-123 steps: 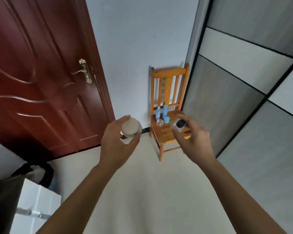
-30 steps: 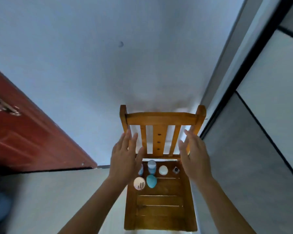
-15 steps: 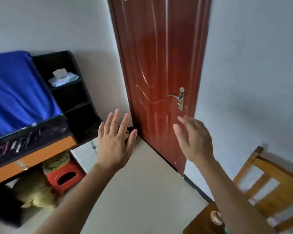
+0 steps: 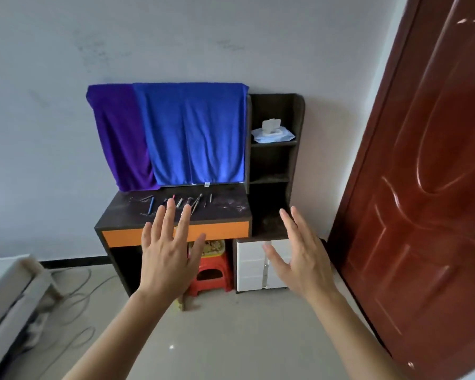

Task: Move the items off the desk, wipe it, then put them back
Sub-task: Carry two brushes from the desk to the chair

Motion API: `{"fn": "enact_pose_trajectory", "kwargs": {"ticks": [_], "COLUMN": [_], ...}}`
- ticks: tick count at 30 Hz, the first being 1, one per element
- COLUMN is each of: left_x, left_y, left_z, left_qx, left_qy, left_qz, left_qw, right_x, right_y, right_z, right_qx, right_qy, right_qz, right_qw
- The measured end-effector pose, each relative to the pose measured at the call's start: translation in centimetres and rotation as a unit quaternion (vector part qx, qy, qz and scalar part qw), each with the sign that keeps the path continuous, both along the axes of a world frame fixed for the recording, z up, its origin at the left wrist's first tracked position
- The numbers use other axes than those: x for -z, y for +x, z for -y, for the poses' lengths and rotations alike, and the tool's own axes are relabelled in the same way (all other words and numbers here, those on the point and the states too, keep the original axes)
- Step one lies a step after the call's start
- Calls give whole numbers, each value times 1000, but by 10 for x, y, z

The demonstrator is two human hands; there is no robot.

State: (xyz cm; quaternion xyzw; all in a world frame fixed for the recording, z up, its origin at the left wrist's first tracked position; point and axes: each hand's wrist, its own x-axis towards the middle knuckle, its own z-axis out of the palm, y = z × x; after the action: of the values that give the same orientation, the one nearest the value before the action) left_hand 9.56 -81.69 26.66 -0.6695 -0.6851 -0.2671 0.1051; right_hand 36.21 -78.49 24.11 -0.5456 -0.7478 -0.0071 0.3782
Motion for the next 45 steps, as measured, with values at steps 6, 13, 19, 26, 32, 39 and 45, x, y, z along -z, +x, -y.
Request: {"fn": "enact_pose_trajectory", "kwargs": {"ticks": [6, 13, 19, 26, 32, 39, 45], "left_x": [21, 64, 61, 57, 87, 156, 230], "left_y": [-47, -71, -92, -134, -185, -265, -314], "left_z": [-76, -195, -320, -406, -478, -578, -625], "left_qx": [-25, -47, -85, -135, -141, -99, -55], "left_qy": [-39, -89, -110, -130, -162, -229, -368], "left_qz": [5, 9, 19, 31, 42, 77, 93], "left_qw": [999, 995, 990, 982, 976, 965, 924], "right_x": [25, 65, 64, 57, 94, 144, 205], "right_y": [-60, -88, -111, -164, -221, -279, -335], "right_z": [-77, -217, -362, -489, -553, -623, -652], "right_qx": [-31, -51, -88, -144, -153, -65, 18], "right_qy": [-38, -67, -115, -130, -162, -251, -413], "right_qz": [11, -12, -35, -15, 14, 37, 41], "right_qw": [999, 996, 989, 981, 975, 965, 910]}}
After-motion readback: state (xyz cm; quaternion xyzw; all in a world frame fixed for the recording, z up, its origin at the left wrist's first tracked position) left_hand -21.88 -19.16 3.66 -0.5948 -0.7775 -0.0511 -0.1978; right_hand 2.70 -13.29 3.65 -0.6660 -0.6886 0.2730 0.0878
